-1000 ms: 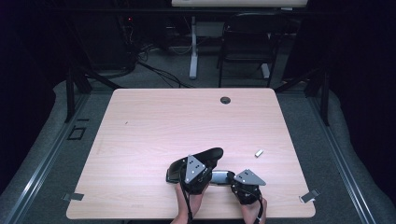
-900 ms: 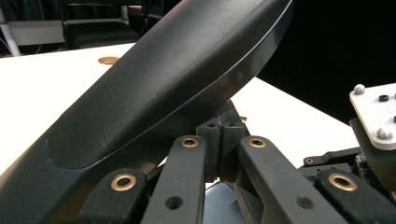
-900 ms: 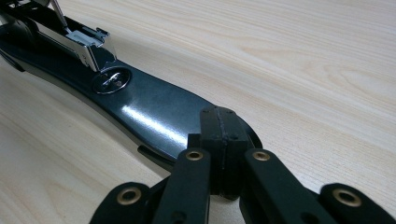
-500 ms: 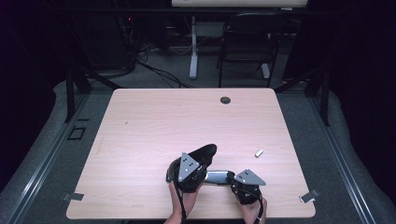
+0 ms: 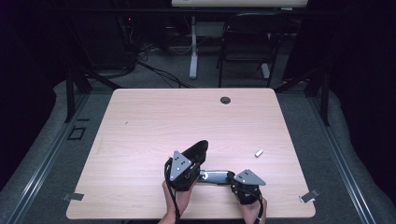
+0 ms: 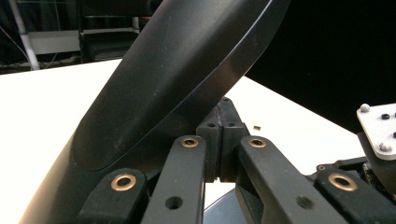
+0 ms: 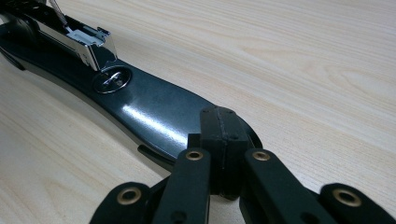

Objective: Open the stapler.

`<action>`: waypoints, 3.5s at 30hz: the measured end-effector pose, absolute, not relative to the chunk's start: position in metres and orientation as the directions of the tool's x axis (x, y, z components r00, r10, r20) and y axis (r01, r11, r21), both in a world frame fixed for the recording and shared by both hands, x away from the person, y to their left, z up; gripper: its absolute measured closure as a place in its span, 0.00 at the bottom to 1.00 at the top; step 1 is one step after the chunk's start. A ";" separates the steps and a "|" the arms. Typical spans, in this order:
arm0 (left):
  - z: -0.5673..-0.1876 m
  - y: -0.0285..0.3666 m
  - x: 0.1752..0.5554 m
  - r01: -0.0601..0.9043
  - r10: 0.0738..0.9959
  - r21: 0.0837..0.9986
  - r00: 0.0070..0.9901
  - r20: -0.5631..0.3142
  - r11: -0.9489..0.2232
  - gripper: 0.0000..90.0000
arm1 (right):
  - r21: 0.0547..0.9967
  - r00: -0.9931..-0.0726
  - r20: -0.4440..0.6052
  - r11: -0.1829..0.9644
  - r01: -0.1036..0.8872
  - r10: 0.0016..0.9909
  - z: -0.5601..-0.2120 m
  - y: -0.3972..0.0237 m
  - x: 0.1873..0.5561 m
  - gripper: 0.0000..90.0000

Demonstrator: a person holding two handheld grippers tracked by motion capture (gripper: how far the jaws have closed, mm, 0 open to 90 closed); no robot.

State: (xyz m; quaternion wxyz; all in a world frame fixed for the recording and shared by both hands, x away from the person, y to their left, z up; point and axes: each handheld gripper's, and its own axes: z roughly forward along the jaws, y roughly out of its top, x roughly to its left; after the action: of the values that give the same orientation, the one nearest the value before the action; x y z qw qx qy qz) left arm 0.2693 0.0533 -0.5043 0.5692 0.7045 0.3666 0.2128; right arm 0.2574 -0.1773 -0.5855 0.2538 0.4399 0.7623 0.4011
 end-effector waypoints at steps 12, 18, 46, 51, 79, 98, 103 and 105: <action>-0.497 0.066 0.269 0.256 0.776 0.962 0.624 -0.092 -0.093 1.00 | 0.835 -0.485 -0.038 0.294 0.465 0.874 -0.586 -0.177 0.258 1.00; -0.494 0.073 0.269 0.247 0.784 0.965 0.616 -0.083 -0.092 1.00 | 0.835 -0.486 -0.038 0.295 0.464 0.873 -0.586 -0.177 0.258 1.00; -0.488 0.107 0.269 0.236 0.809 0.968 0.583 -0.070 -0.087 1.00 | 0.835 -0.488 -0.039 0.297 0.463 0.872 -0.586 -0.177 0.257 1.00; -0.489 0.110 0.268 0.234 0.814 0.968 0.577 -0.065 -0.089 1.00 | 0.835 -0.489 -0.038 0.296 0.464 0.872 -0.586 -0.177 0.258 1.00; -0.489 0.130 0.267 0.237 0.837 0.969 0.543 -0.071 -0.072 1.00 | 0.836 -0.487 -0.036 0.293 0.464 0.873 -0.586 -0.177 0.258 1.00; -0.491 0.144 0.265 0.240 0.852 0.969 0.519 -0.072 -0.064 1.00 | 0.835 -0.488 -0.037 0.296 0.464 0.872 -0.586 -0.177 0.258 1.00; -0.491 0.147 0.265 0.242 0.858 0.969 0.508 -0.075 -0.058 1.00 | 0.835 -0.488 -0.038 0.296 0.464 0.872 -0.586 -0.177 0.258 1.00; -0.492 0.153 0.266 0.253 0.871 0.967 0.483 -0.090 -0.040 1.00 | 0.836 -0.488 -0.035 0.293 0.464 0.872 -0.586 -0.177 0.258 1.00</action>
State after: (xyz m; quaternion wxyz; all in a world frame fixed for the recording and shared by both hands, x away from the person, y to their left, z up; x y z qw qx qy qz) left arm 0.2664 0.1530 -0.4920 0.5485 0.6639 0.4231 0.2818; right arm 0.2576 -0.1774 -0.5856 0.2536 0.4379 0.7631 0.4019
